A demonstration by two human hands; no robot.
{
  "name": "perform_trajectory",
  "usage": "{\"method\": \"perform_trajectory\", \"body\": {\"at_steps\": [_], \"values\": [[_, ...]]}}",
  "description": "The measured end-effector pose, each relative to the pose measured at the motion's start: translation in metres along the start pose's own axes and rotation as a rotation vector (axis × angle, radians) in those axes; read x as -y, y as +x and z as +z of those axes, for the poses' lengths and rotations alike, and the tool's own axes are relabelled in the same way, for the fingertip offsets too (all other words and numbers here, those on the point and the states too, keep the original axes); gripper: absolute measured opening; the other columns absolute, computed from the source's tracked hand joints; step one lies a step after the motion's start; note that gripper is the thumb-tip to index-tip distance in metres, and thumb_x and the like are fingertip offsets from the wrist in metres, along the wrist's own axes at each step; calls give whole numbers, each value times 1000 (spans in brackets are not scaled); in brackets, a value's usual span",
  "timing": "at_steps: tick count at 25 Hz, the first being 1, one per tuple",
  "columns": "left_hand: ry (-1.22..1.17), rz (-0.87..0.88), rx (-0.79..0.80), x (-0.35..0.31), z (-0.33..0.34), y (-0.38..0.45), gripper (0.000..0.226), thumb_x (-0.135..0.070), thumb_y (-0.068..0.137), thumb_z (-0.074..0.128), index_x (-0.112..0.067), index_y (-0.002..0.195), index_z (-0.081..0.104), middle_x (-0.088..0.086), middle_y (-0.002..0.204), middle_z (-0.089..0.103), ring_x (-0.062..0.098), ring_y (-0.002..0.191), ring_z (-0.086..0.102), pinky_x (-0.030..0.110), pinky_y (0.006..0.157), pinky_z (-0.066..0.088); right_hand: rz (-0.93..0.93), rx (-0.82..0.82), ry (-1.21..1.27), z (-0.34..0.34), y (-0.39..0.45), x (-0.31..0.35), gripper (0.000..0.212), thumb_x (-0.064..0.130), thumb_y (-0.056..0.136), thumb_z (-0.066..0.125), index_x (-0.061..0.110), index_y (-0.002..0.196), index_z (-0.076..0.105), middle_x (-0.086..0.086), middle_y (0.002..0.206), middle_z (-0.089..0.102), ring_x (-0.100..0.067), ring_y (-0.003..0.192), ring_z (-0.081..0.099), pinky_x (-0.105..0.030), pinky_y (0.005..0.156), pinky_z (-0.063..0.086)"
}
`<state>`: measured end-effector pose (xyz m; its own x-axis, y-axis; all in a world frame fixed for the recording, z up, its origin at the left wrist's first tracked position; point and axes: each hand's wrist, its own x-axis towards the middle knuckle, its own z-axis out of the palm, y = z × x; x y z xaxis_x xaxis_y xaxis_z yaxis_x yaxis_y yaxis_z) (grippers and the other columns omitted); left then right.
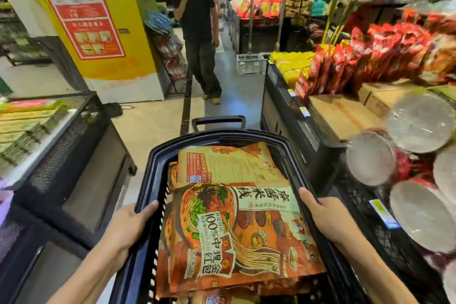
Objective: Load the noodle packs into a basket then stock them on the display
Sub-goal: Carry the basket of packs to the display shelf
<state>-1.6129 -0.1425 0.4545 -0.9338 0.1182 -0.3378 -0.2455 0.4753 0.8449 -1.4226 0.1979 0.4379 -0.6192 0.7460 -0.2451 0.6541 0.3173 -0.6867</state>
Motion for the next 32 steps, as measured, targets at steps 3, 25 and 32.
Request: {"method": "perform_trajectory", "body": {"at_steps": [3, 25, 32], "values": [[-30, 5, 21, -30, 26, 83, 26, -34, 93, 71, -9, 86, 73, 14, 81, 75, 32, 78, 69, 36, 72, 53, 37, -17, 22, 9, 74, 26, 76, 65, 95, 48, -1, 60, 65, -12, 64, 70, -26, 65, 68, -35, 64, 48], [-49, -83, 2, -284, 300, 597, 27, -34, 95, 69, -16, 115, 70, 11, 106, 74, 29, 92, 70, 37, 79, 54, 79, -31, 22, 23, 691, 152, 75, 71, 91, 43, 4, 56, 46, -23, 62, 60, -36, 63, 61, -37, 56, 37], [-1, -157, 49, -310, 370, 727, 31, -39, 94, 69, -13, 111, 71, 9, 102, 76, 32, 99, 70, 52, 97, 53, 110, -14, -40, 41, 836, 171, 72, 64, 95, 45, 3, 57, 48, -14, 59, 60, -28, 63, 59, -37, 61, 41]]}}
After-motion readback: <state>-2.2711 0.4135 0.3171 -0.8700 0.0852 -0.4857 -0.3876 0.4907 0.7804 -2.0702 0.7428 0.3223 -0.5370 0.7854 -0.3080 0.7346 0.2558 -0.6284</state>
